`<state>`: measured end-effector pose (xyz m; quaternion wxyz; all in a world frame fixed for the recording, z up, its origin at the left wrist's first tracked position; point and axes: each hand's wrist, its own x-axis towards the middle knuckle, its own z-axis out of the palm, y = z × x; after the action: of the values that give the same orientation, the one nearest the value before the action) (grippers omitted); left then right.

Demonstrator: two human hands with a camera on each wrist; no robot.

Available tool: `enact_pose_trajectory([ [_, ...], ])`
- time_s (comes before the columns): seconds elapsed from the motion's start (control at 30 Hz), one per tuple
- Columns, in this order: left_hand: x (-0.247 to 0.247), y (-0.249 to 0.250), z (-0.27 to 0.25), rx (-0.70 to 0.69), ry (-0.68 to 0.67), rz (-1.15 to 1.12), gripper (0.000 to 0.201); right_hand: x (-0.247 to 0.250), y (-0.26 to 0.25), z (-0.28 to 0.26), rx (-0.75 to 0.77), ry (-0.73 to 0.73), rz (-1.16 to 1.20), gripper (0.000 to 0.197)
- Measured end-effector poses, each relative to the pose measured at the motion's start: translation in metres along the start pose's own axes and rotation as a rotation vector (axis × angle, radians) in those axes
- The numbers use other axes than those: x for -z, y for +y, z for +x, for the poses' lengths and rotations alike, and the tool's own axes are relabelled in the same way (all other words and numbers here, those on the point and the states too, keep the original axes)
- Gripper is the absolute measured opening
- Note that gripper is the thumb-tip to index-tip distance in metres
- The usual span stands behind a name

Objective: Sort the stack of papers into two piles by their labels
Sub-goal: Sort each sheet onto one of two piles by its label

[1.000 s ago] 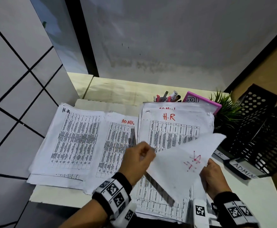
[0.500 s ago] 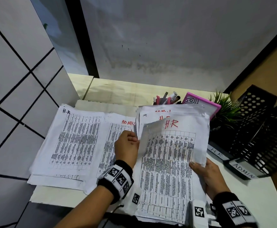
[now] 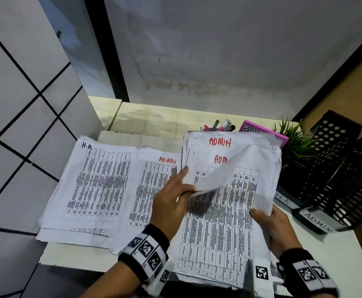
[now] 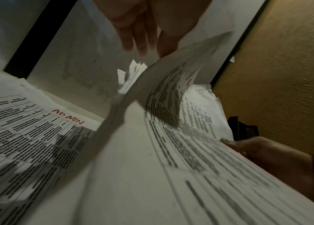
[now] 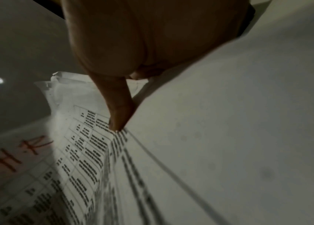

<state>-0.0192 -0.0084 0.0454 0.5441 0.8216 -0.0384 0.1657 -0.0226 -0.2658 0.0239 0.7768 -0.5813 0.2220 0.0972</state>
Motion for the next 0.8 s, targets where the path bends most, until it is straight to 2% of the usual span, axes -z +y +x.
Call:
enact_pose_trajectory([
  [0.03,0.001,0.001,-0.006,-0.033,-0.080,-0.001,0.016,0.000,0.000,0.000,0.000,-0.003,0.005,0.060],
  [0.1,0.002,0.004,-0.019,-0.096,-0.212,-0.009,0.018,0.001,-0.002,-0.001,-0.015,-0.006,0.011,0.030],
  [0.13,0.003,0.004,-0.025,-0.120,-0.262,-0.020,0.020,0.000,-0.003,-0.002,-0.024,-0.004,0.008,0.026],
  [0.27,0.006,0.008,-0.035,-0.099,-0.359,-0.077,0.025,-0.001,-0.006,-0.005,-0.030,-0.009,-0.044,0.029],
  [0.37,0.009,0.008,-0.034,0.055,-0.462,-0.007,0.057,-0.002,-0.005,-0.004,-0.045,-0.007,-0.024,0.027],
  [0.4,0.009,0.007,-0.033,0.090,-0.454,0.063,0.062,-0.004,-0.004,-0.004,-0.050,-0.009,-0.017,0.027],
  [0.43,0.008,0.007,-0.030,0.112,-0.402,0.114,0.059,-0.004,-0.004,-0.004,-0.058,-0.016,-0.006,0.028],
  [0.53,0.006,0.011,-0.016,0.247,-0.143,-0.002,0.028,-0.007,-0.003,-0.005,-0.064,-0.039,0.033,0.034],
  [0.6,0.009,0.015,-0.006,0.305,-0.012,-0.127,0.026,-0.010,-0.001,-0.004,-0.052,-0.045,0.020,0.060],
  [0.63,0.011,0.019,-0.002,0.276,0.021,-0.142,0.031,-0.011,0.000,-0.004,-0.050,-0.046,0.011,0.074],
  [0.67,0.016,0.025,0.000,0.241,0.036,-0.146,0.034,-0.013,0.001,-0.004,-0.049,-0.055,0.012,0.078],
  [0.77,0.033,0.037,0.010,0.189,0.054,-0.176,0.034,-0.013,0.000,-0.004,-0.059,-0.097,0.086,0.039],
  [0.8,0.044,0.034,0.015,0.192,0.082,-0.191,0.038,-0.012,-0.001,-0.005,-0.065,-0.090,0.092,0.036],
])
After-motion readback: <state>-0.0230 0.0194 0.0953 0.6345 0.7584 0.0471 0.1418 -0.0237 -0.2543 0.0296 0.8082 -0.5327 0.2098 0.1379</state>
